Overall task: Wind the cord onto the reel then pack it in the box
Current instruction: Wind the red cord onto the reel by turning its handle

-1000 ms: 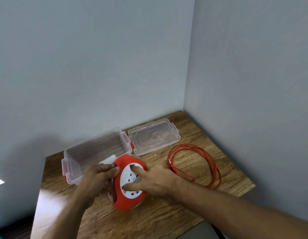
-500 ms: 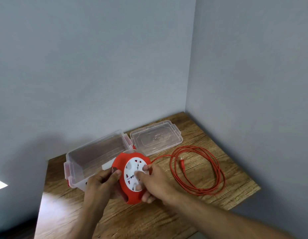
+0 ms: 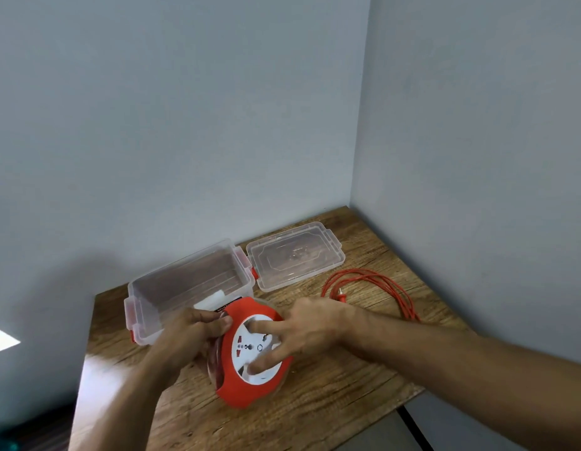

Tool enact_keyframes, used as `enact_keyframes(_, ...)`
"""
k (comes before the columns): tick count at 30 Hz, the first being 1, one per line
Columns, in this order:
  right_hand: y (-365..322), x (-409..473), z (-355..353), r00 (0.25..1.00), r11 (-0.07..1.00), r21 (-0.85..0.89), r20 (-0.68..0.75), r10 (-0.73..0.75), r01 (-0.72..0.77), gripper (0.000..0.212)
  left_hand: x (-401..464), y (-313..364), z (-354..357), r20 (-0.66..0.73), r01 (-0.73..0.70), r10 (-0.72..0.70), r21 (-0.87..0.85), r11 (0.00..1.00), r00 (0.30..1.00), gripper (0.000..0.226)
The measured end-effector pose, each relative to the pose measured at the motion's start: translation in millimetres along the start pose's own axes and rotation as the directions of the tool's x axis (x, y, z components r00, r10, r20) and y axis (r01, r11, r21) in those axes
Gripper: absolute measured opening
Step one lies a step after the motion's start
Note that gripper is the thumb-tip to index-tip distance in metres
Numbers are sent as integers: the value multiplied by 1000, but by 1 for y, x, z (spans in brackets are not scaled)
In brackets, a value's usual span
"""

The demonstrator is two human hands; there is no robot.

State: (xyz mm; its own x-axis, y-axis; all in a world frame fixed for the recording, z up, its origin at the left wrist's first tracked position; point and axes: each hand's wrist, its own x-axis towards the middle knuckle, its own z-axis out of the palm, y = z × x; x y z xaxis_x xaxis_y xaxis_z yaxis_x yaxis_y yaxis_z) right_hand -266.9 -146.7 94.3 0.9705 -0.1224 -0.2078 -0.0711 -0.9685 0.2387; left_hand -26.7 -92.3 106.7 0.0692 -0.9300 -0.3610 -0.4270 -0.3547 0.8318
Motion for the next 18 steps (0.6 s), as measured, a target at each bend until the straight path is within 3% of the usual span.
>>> enact_keyframes(3, -9, 7, -2, 997, 996, 49, 33, 77, -78, 62, 1, 0, 4, -11, -19, 19, 16, 1000, 1000, 33)
enact_keyframes(8, -17, 15, 11, 973, 982, 16, -130, 189, -188, 60, -3, -6, 3, -69, -59, 53, -90, 994, 996, 30)
enact_keyframes(10, -19, 19, 19, 903, 920, 163, -190, 384, -357, 61, -7, -8, 5, -90, -101, 89, -138, 985, 992, 29)
enact_keyframes(11, -22, 22, 22, 818, 833, 295, -210, 535, -469, 62, -9, -9, 8, -109, -128, 111, -161, 979, 988, 30)
enact_keyframes(13, -30, 34, 26, 532, 531, 588, -193, 825, -610, 64, -11, -11, 18, -179, -182, 150, -176, 968, 972, 29)
enact_keyframes(15, -43, 51, 20, 251, 75, 846, 72, 965, -528, 64, -11, -13, 29, -240, -226, 186, -151, 962, 953, 25)
enact_keyframes(16, -48, 59, 18, 177, -213, 908, 291, 940, -361, 64, -12, -14, 34, -258, -242, 203, -127, 962, 944, 26)
enact_keyframes(17, -49, 67, 17, 162, -489, 860, 508, 846, -143, 61, -14, -15, 39, -268, -256, 224, -91, 962, 937, 28)
enact_keyframes(18, -49, 71, 14, 204, -699, 714, 679, 705, 40, 57, -15, -17, 44, -273, -269, 247, -49, 962, 930, 32)
